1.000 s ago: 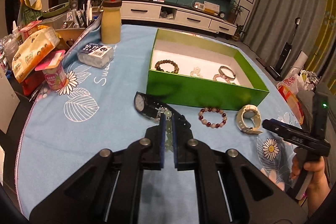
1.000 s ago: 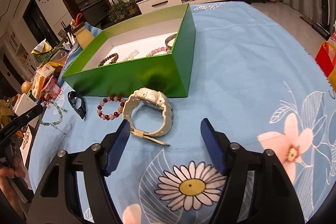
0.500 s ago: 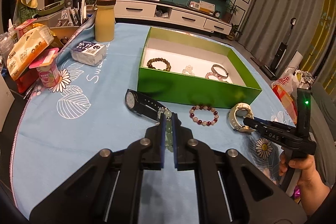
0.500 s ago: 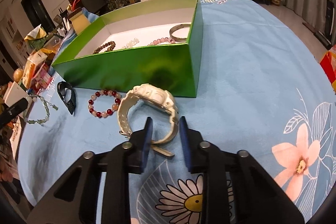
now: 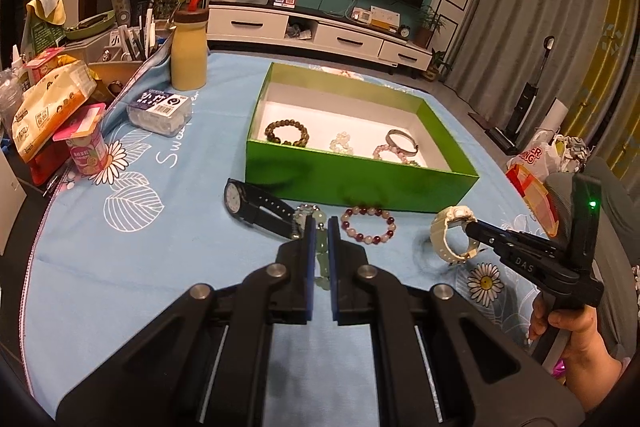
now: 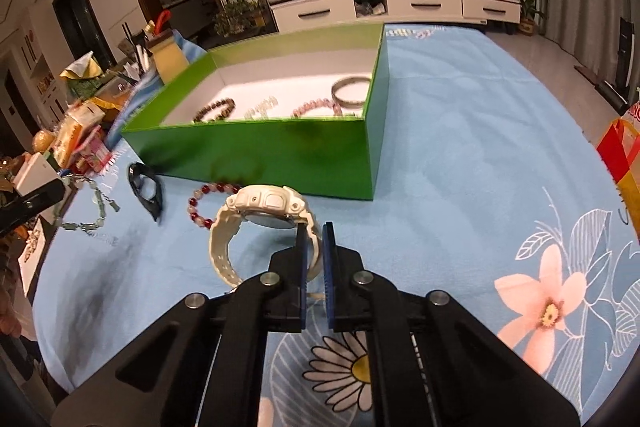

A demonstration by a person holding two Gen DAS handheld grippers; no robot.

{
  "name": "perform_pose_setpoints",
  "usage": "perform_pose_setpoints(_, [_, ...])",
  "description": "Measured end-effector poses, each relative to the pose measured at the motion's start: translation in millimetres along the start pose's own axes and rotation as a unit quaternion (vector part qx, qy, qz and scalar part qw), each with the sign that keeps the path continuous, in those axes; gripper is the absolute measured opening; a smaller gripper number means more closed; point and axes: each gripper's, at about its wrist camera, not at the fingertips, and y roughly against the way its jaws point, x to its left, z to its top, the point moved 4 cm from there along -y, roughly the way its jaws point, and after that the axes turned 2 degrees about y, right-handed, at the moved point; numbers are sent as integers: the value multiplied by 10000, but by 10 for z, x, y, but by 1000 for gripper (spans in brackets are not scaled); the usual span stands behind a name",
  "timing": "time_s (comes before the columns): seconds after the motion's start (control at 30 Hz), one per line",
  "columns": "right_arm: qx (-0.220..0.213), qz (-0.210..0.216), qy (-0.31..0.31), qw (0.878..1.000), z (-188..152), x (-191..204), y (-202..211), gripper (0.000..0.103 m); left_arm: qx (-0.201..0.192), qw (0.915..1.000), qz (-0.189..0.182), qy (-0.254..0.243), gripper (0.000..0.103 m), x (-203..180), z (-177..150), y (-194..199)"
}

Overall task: Organize jewelry
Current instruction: 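Grasp the white watch with the right gripper while the left gripper holds the jade bracelet, then carry the jade bracelet and white watch into the green box and open both grippers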

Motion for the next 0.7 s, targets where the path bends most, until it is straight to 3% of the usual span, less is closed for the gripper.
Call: perform_pose_setpoints(0.7, [-567, 274, -124, 9979, 217, -12, 541, 7, -240, 9995, -135, -136, 5, -231, 242, 195])
